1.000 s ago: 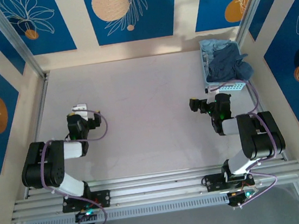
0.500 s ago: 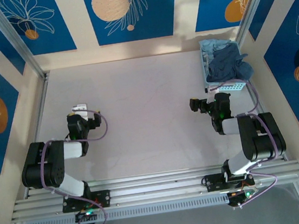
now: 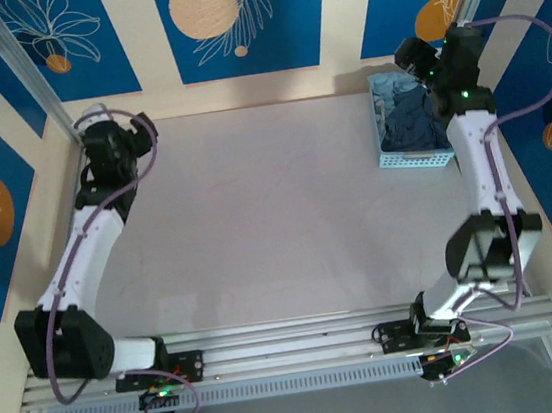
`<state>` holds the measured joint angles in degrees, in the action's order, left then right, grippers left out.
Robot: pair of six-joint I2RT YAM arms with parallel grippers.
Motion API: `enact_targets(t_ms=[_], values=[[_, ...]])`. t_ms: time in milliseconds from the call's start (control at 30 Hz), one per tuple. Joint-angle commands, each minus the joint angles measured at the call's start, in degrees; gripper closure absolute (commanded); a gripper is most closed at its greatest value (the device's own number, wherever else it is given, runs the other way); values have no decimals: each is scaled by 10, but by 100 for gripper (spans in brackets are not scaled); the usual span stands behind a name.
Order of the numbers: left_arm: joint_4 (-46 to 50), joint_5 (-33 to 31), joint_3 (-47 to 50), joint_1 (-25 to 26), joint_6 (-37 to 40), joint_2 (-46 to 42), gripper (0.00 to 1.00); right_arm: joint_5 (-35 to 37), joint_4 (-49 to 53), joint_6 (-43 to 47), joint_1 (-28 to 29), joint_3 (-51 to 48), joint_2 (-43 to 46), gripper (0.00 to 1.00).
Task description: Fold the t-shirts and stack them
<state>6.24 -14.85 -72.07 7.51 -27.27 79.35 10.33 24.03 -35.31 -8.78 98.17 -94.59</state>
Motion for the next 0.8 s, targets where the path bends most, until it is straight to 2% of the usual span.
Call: enact_targets(t_ms=[0,133,267,400,533,667,767], values=[[108,184,-21,30,-67,64,14,-56,189,-43,-22,55,-120,23],[142,238,-73,91,-44,101,24,-115,195,-26,-40,131,-223,26],[153,266,-74,132,-44,107,32,-121,251,-31,-41,221,-318,31],[157,271,-62,154,-52,100,35,-114,253,-57,-41,225,-356,34],[166,272,-56,157,-56,90,39,-106,253,-75,-39,222,-372,55],[182,268,-60,157,-44,82,42,-76,236,-73,-29,204,-352,85],[192,266,-61,157,-37,79,43,-59,237,-69,-22,205,-341,99]])
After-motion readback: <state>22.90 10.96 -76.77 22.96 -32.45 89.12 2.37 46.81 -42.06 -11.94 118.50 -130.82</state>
